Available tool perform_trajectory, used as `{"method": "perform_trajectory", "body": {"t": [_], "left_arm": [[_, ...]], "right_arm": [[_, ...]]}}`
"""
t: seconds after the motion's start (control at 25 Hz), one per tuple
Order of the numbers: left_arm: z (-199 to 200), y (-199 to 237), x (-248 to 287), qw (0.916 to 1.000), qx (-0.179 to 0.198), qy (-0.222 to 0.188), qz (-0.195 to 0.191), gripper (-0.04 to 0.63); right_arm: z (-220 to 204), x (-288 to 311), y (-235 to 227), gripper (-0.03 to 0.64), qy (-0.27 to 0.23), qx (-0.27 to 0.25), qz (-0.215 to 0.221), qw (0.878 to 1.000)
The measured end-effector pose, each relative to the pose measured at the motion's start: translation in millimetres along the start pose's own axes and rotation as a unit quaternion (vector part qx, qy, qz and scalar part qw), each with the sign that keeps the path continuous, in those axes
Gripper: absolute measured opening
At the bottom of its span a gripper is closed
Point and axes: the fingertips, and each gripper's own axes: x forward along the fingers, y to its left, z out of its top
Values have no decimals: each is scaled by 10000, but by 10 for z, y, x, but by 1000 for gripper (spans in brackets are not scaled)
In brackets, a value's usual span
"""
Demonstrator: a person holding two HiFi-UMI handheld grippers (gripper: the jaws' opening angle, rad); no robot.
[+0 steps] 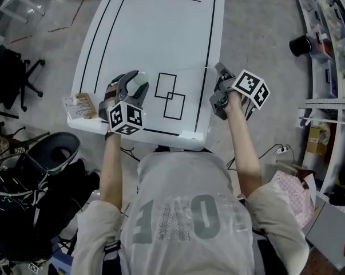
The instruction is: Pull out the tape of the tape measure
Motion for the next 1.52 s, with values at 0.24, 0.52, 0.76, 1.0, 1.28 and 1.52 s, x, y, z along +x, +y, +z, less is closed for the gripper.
{"method": "perform_trajectory", "body": {"t": [0.24,0.52,0.76,1.0,1.28,1.52], "left_arm": [[-332,90,17,9955,-551,649,-406,233],[-541,122,31,9823,-1302,991,-915,233],[-665,137,67,9750,-1657,1189,-877,233],[-870,241,21,9690,-1924,1386,-696,233],[-1030,353,-61,9633,-2123,1574,-459,233],[-1126,412,-98,9603,-2221,1656,-321,233]], "right_arm": [[338,-29,-366,31,-243,-7,-566,9981],[516,-2,-735,31,-233,95,-1003,9946],[553,-6,-862,31,-325,13,-1210,9921],[645,-66,-965,31,-378,-70,-1318,9905],[777,-160,-1032,31,-516,-79,-1403,9887],[880,-219,-1065,31,-617,-116,-1418,9879]]}}
